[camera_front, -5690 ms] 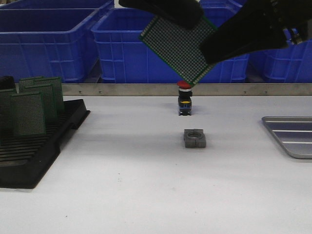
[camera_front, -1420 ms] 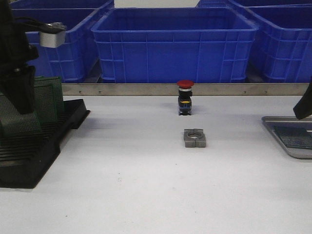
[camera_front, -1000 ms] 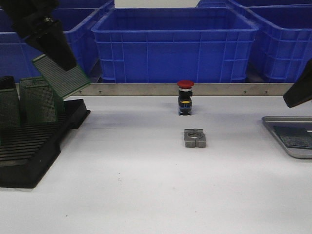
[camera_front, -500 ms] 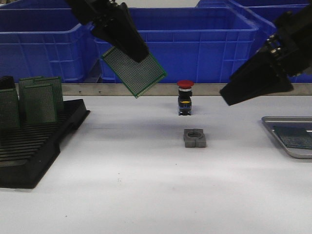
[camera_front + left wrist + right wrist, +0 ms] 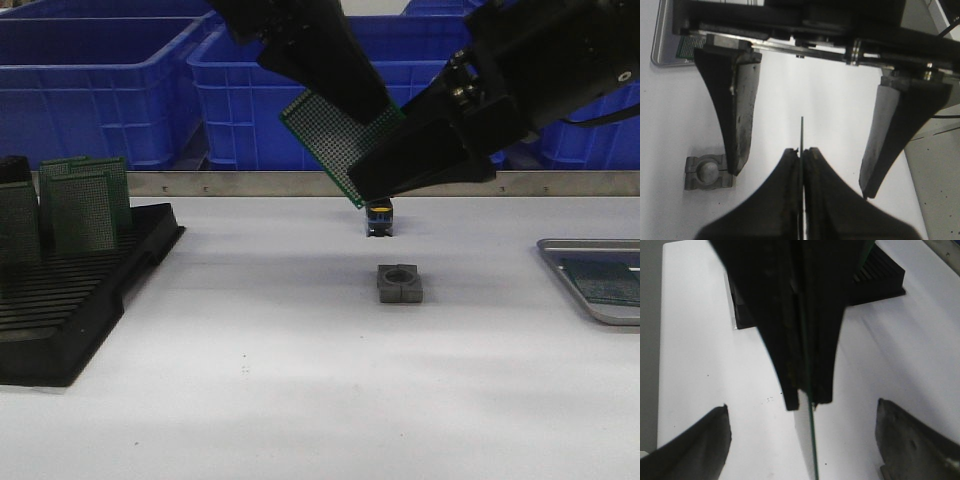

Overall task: Place circuit board on tray
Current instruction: 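Grasp the second board with the right gripper and release the left, then lower the second board onto the silver tray and open the right gripper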

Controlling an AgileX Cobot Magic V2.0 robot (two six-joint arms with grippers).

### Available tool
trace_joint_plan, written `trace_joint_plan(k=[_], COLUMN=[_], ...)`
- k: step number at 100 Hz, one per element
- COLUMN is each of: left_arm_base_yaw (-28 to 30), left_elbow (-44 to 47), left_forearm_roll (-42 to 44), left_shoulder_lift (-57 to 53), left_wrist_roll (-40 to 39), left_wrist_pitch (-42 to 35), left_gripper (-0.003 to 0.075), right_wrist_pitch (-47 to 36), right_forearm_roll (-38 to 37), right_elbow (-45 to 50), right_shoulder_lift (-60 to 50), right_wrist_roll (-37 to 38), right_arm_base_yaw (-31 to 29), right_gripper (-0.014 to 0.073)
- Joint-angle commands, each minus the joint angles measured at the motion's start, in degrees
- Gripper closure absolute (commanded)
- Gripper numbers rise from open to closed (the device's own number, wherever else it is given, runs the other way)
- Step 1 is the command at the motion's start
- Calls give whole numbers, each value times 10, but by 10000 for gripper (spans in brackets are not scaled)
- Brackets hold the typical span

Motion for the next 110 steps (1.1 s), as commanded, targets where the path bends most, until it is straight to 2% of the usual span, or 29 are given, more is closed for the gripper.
trace_joint_plan(k=[1,11,25,34,46,53,60,75,82,110], left_arm_base_yaw=[-4,-4,-4,-4,-4,-4,-4,2,7,51], left_elbow=[-17,-17,-17,-17,-17,-17,-17,-17,-19,-51], left_forearm_roll=[-43,-43,-43,-43,-43,-44,-48,-48,-47,-47], left_shoulder_lift=[-35,-35,-35,-35,-35,-35,-35,-35,-35,-35], left_wrist_roll=[-1,-1,-1,-1,-1,-1,-1,-1,-1,-2], left_wrist_pitch=[27,27,27,27,27,27,28,25,20,18], left_gripper=[741,741,741,740,736,689,587,279,195,178], right_wrist_pitch=[11,11,11,11,11,11,11,11,11,-40], right_forearm_roll=[35,35,35,36,40,44,45,45,45,41], right_elbow=[-16,-16,-16,-16,-16,-15,-15,-15,-14,4], right_shoulder_lift=[-23,-23,-23,-23,-23,-23,-23,-23,-23,-23], right_wrist_roll=[-9,-9,-9,-9,-9,-9,-4,32,64,195], right_arm_base_yaw=[0,0,0,0,0,0,0,0,0,-26], right_gripper=[33,204,532,670,663,663,663,663,663,663])
